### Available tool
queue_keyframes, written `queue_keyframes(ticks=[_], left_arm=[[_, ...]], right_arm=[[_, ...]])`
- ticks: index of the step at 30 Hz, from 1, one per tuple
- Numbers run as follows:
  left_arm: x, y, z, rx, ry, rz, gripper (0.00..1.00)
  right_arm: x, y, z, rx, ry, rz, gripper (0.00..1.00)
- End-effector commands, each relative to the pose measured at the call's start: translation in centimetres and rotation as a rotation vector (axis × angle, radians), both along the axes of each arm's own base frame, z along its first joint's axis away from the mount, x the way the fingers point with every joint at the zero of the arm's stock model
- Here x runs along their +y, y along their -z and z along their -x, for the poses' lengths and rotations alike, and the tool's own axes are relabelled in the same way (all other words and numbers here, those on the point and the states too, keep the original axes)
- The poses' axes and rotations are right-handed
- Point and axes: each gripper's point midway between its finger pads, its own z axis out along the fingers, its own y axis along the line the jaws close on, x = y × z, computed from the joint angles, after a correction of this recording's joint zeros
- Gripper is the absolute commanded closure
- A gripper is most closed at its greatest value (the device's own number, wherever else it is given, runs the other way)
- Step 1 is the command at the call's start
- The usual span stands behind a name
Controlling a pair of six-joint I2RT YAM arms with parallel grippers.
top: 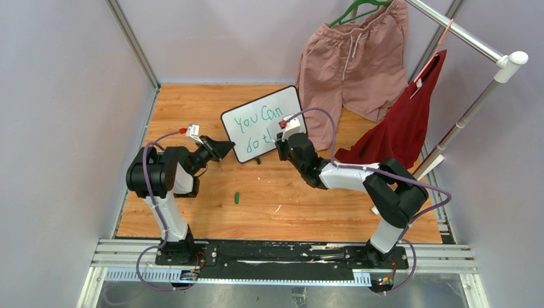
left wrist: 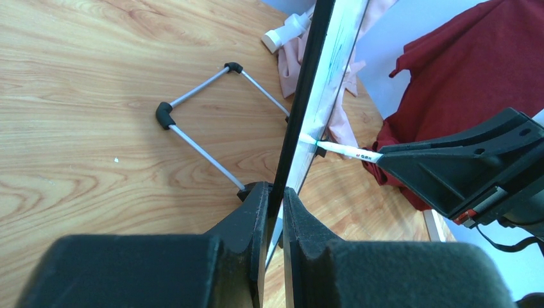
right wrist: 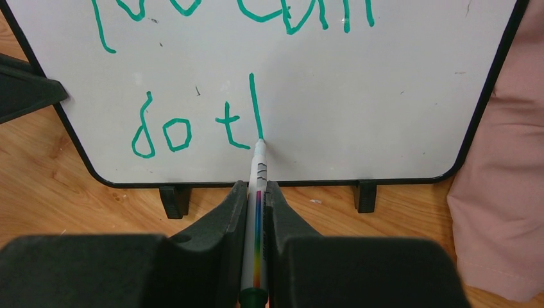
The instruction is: Write a sentence on the whiteboard
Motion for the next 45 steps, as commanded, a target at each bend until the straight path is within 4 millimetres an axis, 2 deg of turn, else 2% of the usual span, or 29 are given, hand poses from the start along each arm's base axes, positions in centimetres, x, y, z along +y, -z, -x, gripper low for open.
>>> queue_keyframes(ticks=[1,23,35,45], left_arm=[[-0.2,0.2,0.1,-0.020,0.006,-0.014,1.00],[-0.2,0.2,0.1,-0.020,0.007,-0.014,1.00],[-0.2,0.2,0.1,-0.019,0.007,-0.014,1.00],[-0.2,0.2,0.1,-0.020,0.006,-0.014,1.00]], right_arm=[[0.5,-2.8,-0.9,-0.051,0.008,-0.020,1.00],[0.2,-3.8,-2.2,-0.069,0.027,-0.023,1.00],[-1.1,-3.2,-2.8,-0.053,0.056,-0.020,1.00],[-1.5,-2.6,-2.4,-0.043,0.057,-0.013,1.00]])
